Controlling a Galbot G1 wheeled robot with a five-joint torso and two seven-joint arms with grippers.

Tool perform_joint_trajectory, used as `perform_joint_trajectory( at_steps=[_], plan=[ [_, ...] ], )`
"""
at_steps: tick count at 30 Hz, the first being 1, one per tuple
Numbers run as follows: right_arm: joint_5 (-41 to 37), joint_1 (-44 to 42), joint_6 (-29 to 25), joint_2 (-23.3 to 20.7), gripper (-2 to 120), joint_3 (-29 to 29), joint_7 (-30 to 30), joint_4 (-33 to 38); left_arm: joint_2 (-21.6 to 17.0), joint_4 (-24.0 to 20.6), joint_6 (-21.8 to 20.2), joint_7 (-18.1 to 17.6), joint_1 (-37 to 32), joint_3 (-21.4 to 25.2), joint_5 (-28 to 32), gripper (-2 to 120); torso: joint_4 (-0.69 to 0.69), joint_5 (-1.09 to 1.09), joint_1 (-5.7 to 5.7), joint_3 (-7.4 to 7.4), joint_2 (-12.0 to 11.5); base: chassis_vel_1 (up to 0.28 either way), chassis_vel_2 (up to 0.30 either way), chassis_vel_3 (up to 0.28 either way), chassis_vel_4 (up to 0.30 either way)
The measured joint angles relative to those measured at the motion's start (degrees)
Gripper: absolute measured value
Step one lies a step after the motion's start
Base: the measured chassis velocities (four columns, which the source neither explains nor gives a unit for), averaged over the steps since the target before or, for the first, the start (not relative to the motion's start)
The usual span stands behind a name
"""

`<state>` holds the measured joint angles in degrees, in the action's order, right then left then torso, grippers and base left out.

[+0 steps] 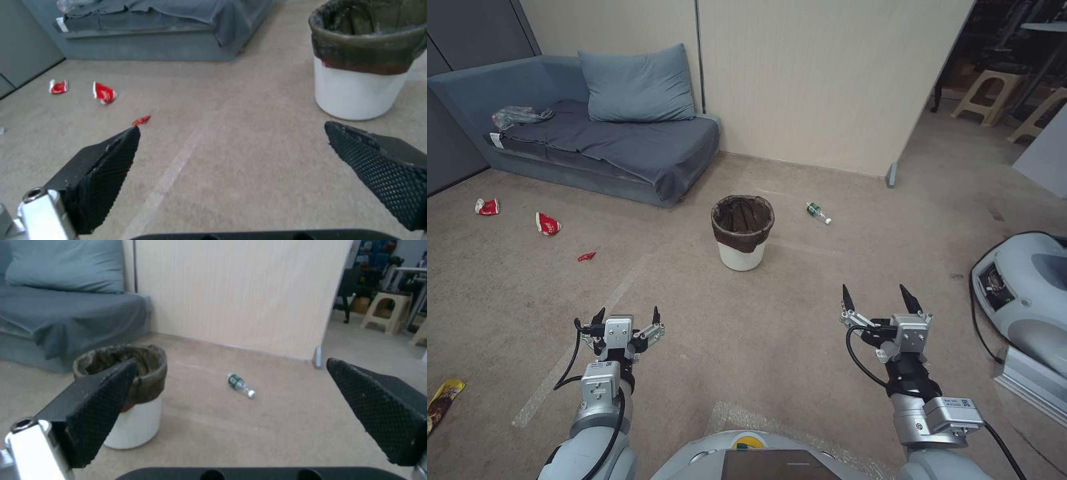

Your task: Pick up the trash bin, then pick up the garbage from the floor and place it into the trash bin.

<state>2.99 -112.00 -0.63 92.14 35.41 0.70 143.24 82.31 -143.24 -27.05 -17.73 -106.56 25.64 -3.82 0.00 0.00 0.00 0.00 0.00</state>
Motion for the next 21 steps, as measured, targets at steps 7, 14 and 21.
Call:
perform_joint_trajectory(
  at_steps=[7, 14, 21],
  plan=[
    [-0.06, 0.05, -0.12, 0.00, 100, -0.07, 0.06, 0.00, 0.03, 0.00, 0.08, -0.01, 0.02, -0.17, -0.06, 100, 0.00, 0.00, 0.00, 0.00, 0.00, -0.133, 0.138, 0.132, -0.132],
    [-0.09, 0.06, -0.19, 0.00, 100, -0.07, 0.19, 0.00, 0.03, 0.00, 0.11, -0.01, 0.05, -0.47, -0.19, 100, 0.00, 0.00, 0.00, 0.00, 0.00, -0.122, 0.129, 0.122, -0.132],
    [-0.10, 0.06, -0.21, 0.00, 100, -0.07, 0.26, 0.00, 0.04, 0.00, 0.13, -0.01, 0.05, -0.54, -0.24, 100, -0.01, -0.01, 0.00, 0.00, 0.00, -0.130, 0.128, 0.143, -0.135]
  ],
)
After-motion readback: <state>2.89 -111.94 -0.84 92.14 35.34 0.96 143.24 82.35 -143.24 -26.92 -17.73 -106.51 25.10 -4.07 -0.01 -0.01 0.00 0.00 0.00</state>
